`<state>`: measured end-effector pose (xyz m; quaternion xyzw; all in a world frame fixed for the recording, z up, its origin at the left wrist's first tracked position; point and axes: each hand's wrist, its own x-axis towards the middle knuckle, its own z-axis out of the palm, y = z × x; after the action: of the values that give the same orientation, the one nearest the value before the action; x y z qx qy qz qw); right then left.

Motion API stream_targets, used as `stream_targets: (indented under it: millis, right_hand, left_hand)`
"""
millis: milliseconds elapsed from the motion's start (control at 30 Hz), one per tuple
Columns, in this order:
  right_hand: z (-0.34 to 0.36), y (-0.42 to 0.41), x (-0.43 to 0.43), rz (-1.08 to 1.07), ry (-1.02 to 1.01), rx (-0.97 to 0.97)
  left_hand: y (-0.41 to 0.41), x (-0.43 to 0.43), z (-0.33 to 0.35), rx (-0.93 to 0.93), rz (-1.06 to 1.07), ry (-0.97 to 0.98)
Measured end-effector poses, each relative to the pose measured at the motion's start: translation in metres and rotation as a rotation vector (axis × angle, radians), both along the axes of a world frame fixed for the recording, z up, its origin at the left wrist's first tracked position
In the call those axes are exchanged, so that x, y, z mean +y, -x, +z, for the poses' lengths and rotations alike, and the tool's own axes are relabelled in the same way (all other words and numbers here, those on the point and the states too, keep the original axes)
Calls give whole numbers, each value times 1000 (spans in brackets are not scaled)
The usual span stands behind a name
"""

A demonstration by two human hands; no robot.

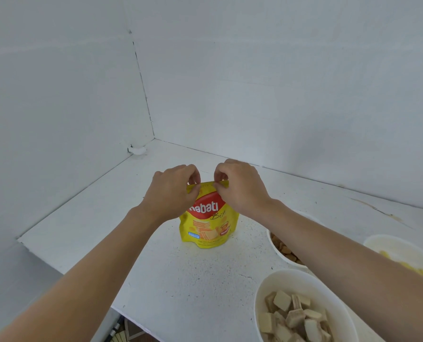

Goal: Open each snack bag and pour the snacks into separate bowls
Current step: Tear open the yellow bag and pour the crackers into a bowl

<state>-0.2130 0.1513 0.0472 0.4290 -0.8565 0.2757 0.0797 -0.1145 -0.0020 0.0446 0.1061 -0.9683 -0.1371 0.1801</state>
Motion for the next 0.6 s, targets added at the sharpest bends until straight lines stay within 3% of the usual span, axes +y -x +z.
stream_targets:
  millis: [233,433,600]
  right_hand:
    - [4,-3,5,22,-138,-42]
    - [2,-4,6,7,-46,-74]
    - [-5,-6,7,6,-16,30]
  left_hand:
    - [-3,0,4,-106,-25,-12]
    - [-8,1,6,-94,-81,-149]
    - [-8,0,12,-96,-104,-186]
